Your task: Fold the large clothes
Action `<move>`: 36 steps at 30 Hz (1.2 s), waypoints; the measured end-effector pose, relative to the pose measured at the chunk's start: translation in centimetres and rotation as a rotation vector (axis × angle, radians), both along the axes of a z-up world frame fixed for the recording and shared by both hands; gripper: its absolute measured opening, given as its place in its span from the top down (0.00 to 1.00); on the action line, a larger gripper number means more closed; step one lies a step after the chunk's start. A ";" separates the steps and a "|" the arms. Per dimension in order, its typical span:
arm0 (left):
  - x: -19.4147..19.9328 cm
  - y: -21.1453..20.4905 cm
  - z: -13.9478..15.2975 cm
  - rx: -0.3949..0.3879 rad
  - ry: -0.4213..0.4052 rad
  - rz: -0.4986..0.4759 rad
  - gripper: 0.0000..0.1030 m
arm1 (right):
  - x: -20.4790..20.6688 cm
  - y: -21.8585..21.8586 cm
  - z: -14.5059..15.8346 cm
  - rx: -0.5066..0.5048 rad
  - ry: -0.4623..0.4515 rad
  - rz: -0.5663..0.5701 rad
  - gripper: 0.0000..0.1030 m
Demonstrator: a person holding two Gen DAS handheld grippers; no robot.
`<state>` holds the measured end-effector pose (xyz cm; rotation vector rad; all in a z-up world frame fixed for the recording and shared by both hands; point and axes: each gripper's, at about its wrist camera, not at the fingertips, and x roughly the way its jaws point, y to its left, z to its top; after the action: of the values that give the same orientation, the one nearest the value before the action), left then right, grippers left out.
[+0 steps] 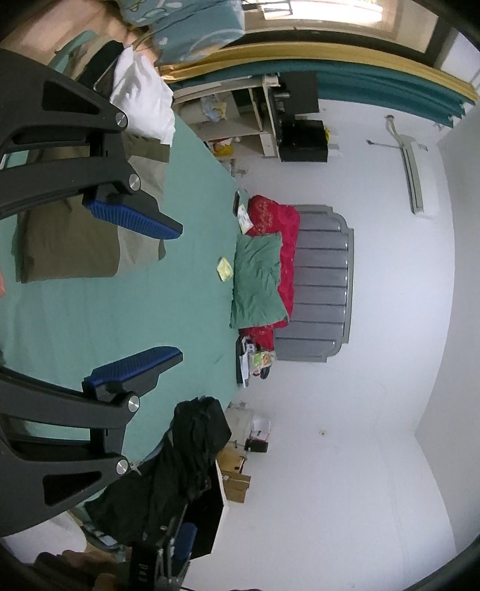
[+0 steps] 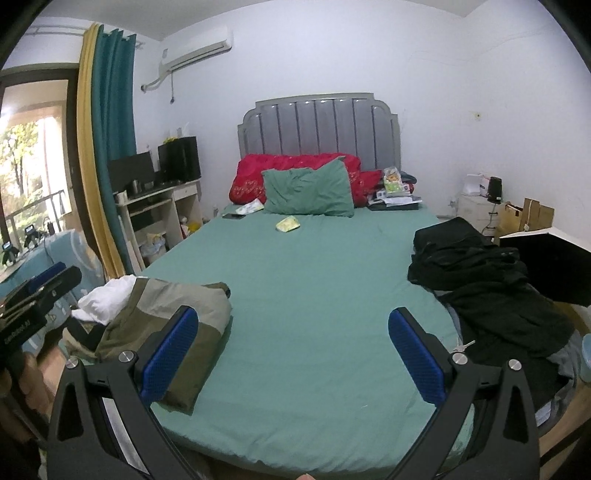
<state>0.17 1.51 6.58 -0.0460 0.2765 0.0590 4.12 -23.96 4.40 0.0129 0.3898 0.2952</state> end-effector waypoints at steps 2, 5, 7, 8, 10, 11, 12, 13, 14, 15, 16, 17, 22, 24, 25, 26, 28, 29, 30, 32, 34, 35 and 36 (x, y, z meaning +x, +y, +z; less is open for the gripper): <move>0.1 0.6 -0.2 -0.019 0.002 0.006 0.38 | 0.2 0.4 -0.3 -0.003 0.005 0.006 0.01; 0.4 1.3 -0.6 -0.040 0.005 0.021 0.37 | 0.6 0.8 -0.7 -0.012 0.014 0.009 0.01; 0.6 1.7 -0.9 -0.046 0.010 0.024 0.37 | 0.7 1.0 -1.0 -0.015 0.021 0.011 0.01; 0.7 1.8 -1.1 -0.050 0.016 0.018 0.37 | 0.9 1.0 -1.1 -0.016 0.024 0.011 0.01; 1.0 2.0 -1.2 -0.055 0.025 0.010 0.37 | 1.0 1.3 -1.3 -0.020 0.030 0.012 0.01; 1.1 2.0 -1.3 -0.053 0.026 0.008 0.37 | 1.0 1.3 -1.3 -0.022 0.032 0.013 0.01; 1.3 2.1 -1.3 -0.048 0.027 0.008 0.37 | 1.1 1.4 -1.4 -0.023 0.033 0.013 0.01; 1.3 2.0 -1.4 -0.046 0.028 0.007 0.37 | 1.1 1.4 -1.4 -0.023 0.035 0.012 0.01; 1.3 2.0 -1.5 -0.045 0.028 0.006 0.37 | 1.2 1.4 -1.5 -0.022 0.036 0.013 0.01; 1.4 2.0 -1.5 -0.045 0.030 0.003 0.37 | 1.3 1.5 -1.5 -0.023 0.036 0.012 0.01; 1.3 2.0 -1.6 -0.046 0.030 0.002 0.37 | 1.4 1.5 -1.5 -0.023 0.037 0.013 0.01; 1.4 2.0 -1.7 -0.046 0.032 0.002 0.37 | 1.4 1.5 -1.5 -0.025 0.038 0.015 0.01; 1.3 2.1 -1.9 -0.047 0.035 0.001 0.37 | 1.6 1.7 -1.6 -0.026 0.041 0.017 0.01; 1.3 2.1 -1.9 -0.047 0.035 0.001 0.37 | 1.6 1.8 -1.6 -0.025 0.043 0.016 0.01; 1.3 2.1 -1.9 -0.047 0.034 0.001 0.37 | 1.6 1.9 -1.6 -0.024 0.044 0.015 0.01; 1.3 2.1 -1.9 -0.048 0.033 0.002 0.37 | 1.6 1.8 -1.6 -0.023 0.045 0.015 0.01; 1.3 2.1 -1.9 -0.047 0.035 0.001 0.37 | 1.7 1.8 -1.6 -0.023 0.045 0.015 0.01; 1.3 2.1 -1.9 -0.048 0.035 0.000 0.37 | 1.7 1.8 -1.7 -0.024 0.046 0.017 0.01; 1.3 2.1 -1.8 -0.047 0.035 0.000 0.37 | 1.7 1.8 -1.7 -0.024 0.046 0.017 0.01; 1.3 1.9 -1.8 -0.047 0.034 0.001 0.37 | 1.7 1.8 -1.6 -0.024 0.044 0.018 0.01; 1.4 2.1 -1.9 -0.047 0.035 -0.001 0.37 | 1.7 1.9 -1.7 -0.024 0.046 0.017 0.01; 1.4 2.0 -1.9 -0.047 0.034 0.000 0.37 | 1.7 1.9 -1.7 -0.023 0.047 0.018 0.01; 1.4 2.0 -1.9 -0.047 0.034 0.001 0.37 | 1.7 1.9 -1.7 -0.023 0.046 0.018 0.01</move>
<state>1.58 3.56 4.65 -0.0920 0.3115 0.0543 5.83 -22.05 2.66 -0.0068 0.4388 0.3080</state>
